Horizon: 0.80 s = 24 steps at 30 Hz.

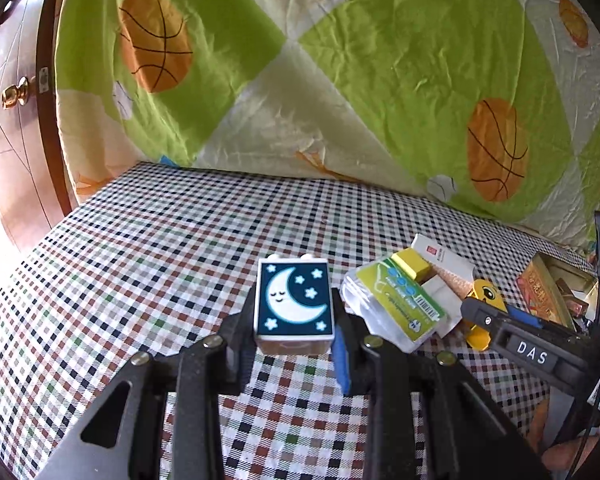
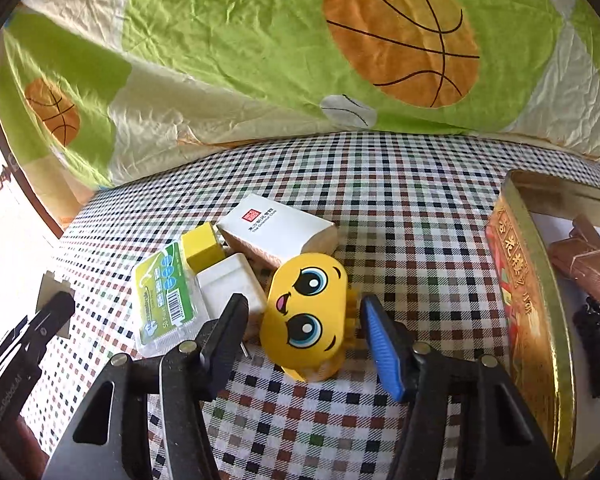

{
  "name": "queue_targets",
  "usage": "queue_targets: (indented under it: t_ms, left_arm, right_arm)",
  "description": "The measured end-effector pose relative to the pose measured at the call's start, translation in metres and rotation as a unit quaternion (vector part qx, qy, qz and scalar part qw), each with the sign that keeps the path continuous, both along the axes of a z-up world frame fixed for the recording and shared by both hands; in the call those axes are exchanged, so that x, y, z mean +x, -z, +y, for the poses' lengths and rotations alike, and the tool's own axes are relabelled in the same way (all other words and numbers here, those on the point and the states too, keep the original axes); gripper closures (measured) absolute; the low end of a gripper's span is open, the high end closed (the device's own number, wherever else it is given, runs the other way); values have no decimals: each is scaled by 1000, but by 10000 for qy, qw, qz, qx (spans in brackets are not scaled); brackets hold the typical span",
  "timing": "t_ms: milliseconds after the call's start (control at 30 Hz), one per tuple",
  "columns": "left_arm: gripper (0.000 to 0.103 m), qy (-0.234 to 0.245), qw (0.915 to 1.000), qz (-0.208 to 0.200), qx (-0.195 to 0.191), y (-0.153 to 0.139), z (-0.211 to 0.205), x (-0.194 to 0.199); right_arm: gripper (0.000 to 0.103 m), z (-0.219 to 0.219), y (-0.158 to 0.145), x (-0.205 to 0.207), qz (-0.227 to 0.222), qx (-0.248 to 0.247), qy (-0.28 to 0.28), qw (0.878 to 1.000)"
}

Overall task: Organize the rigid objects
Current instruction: 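Grasp the yellow cartoon-face block with the right tool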

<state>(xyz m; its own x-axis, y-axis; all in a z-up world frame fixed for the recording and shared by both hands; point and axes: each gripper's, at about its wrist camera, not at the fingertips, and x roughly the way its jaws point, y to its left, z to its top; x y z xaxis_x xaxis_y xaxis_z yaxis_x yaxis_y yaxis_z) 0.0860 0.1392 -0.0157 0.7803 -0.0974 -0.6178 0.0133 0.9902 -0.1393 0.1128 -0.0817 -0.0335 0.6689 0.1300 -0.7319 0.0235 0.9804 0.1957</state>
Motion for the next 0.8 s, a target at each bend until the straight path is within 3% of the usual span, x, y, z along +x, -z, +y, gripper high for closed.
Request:
queue_targets:
  t_ms: [100, 167, 567, 800]
  left_arm:
    - [73, 8, 9999, 103, -81, 4, 3, 3]
    - [73, -7, 9999, 115, -118, 4, 4, 2]
    - [73, -107, 9997, 183, -102, 8, 5, 0]
    - [73, -119, 9996, -44, -251, 4, 7, -5]
  right_arm:
    - [43, -10, 1, -2, 79, -147, 17, 9999]
    - [57, -18, 5, -3, 265, -165, 33, 9995]
    - [58, -19, 2, 2, 219, -124, 18, 9997]
    - [58, -20, -24, -32, -690, 153, -223, 9973]
